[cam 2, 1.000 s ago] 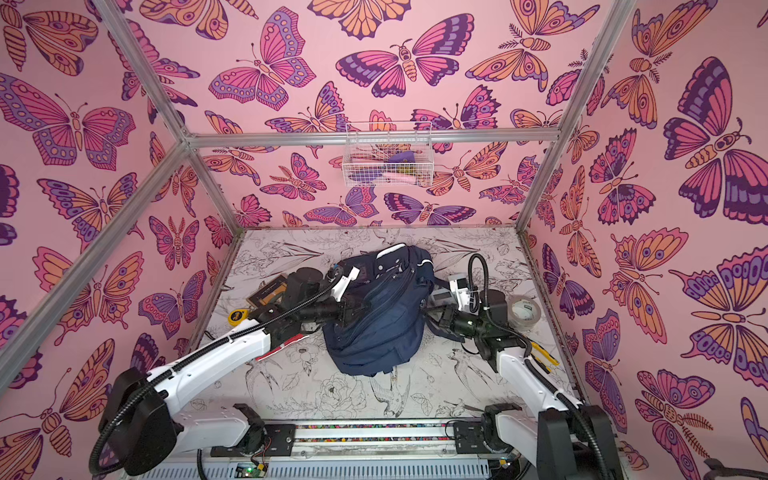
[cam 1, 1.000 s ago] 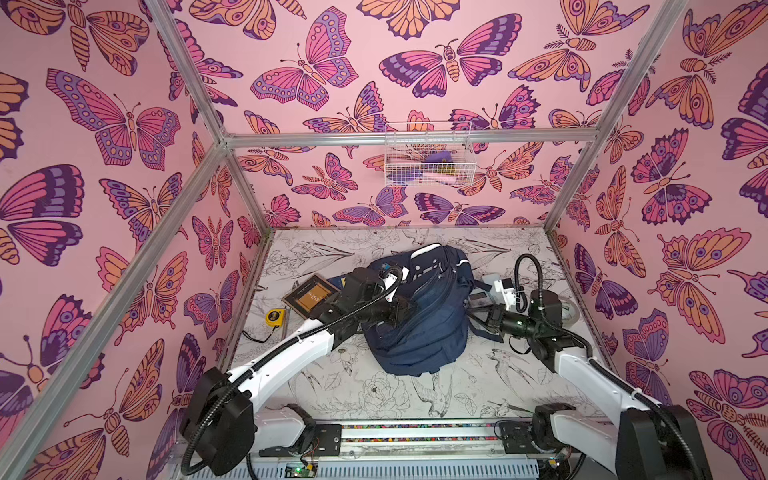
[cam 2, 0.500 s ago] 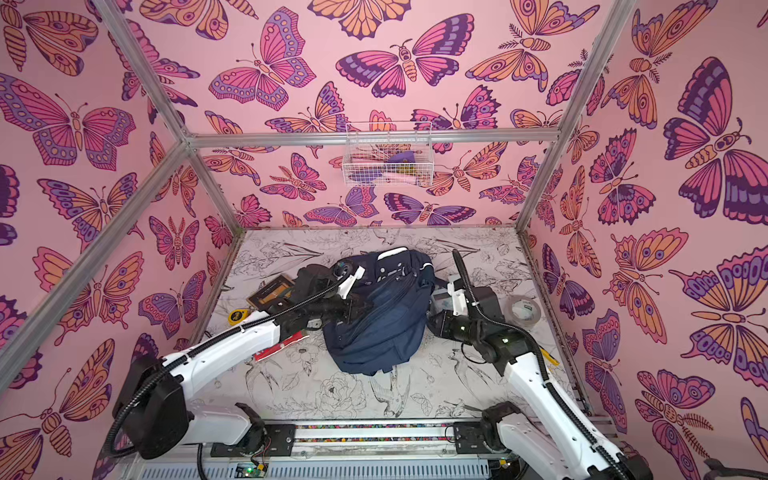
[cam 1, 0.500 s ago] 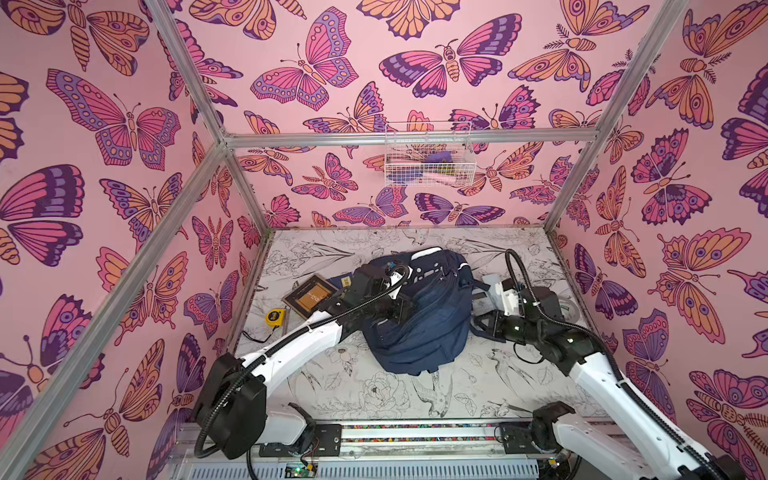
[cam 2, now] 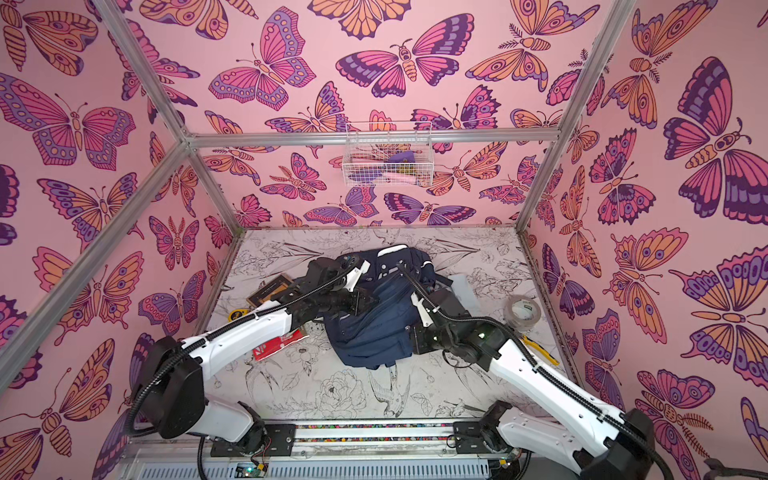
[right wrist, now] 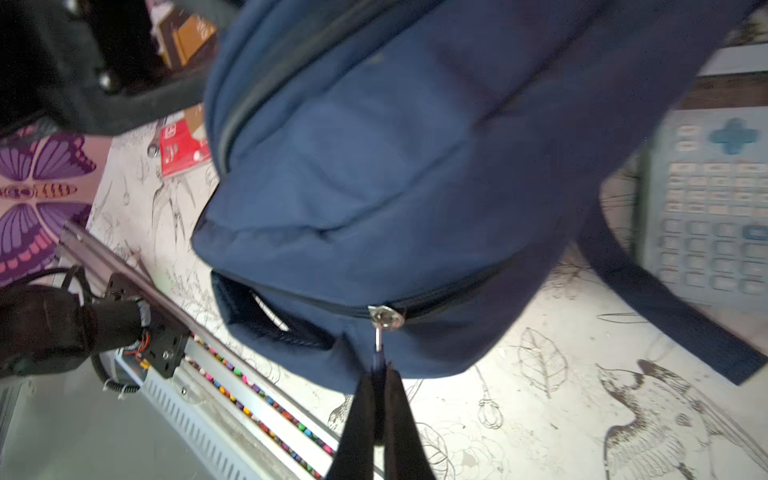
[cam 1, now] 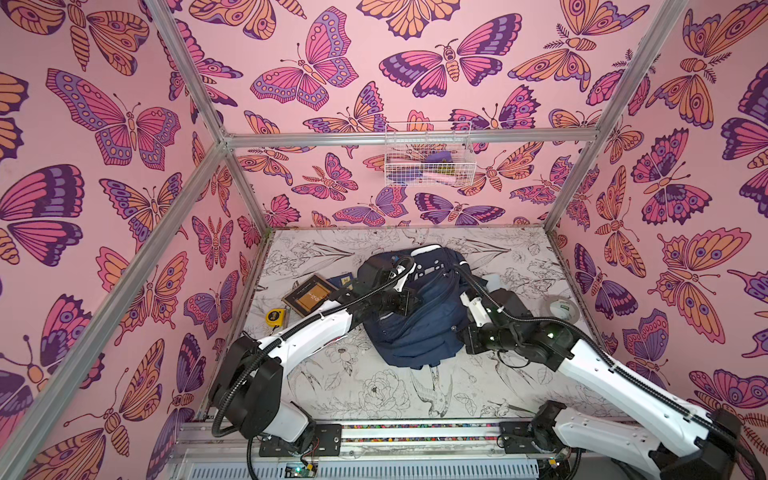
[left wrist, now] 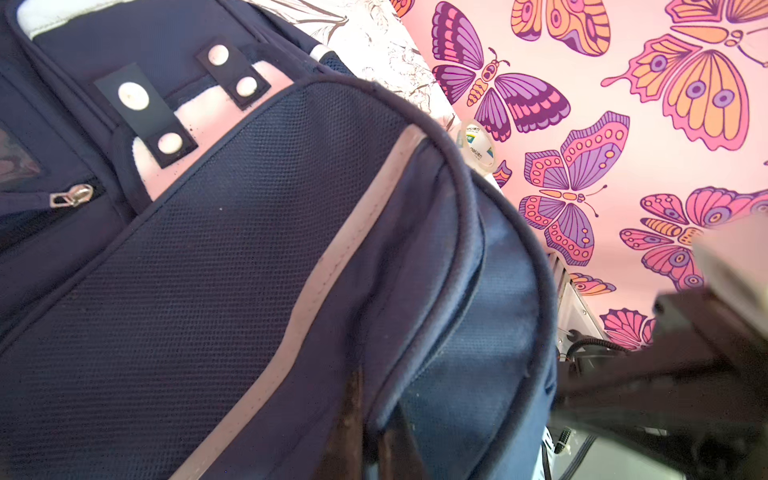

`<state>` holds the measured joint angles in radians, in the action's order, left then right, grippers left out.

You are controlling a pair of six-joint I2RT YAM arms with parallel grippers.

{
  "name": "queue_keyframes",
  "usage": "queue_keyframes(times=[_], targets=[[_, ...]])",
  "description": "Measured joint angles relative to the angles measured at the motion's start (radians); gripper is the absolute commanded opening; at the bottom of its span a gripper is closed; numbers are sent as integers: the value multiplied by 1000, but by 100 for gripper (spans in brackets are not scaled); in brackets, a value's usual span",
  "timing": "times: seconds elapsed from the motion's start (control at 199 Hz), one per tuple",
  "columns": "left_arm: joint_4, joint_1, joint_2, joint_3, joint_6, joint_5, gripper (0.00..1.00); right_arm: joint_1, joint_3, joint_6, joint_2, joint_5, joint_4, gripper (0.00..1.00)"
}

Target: Pack the student bag

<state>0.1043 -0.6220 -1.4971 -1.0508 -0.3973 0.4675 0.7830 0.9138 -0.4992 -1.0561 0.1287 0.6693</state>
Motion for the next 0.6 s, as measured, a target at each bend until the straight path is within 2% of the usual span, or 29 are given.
queue_keyframes(times=[0.13,0.301,0.376,0.431,0.521,0.602], targets=[[-9,0,-24,-13,-39,8,0,83,38,-1,-93,13,-23,0],[-51,0,-63,-26,-95,19,1,129,92,-14,-212,21,-56,0],[-58,0,-69,-26,-108,23,36,132,110,-20,-245,10,-54,0],[-63,1,-65,-26,-117,25,53,133,119,-24,-250,-10,-40,0],[-50,7,-33,-19,-109,3,66,132,123,-28,-232,-36,-13,0],[12,14,30,-8,-77,-63,69,122,117,-33,-189,-55,-6,0]])
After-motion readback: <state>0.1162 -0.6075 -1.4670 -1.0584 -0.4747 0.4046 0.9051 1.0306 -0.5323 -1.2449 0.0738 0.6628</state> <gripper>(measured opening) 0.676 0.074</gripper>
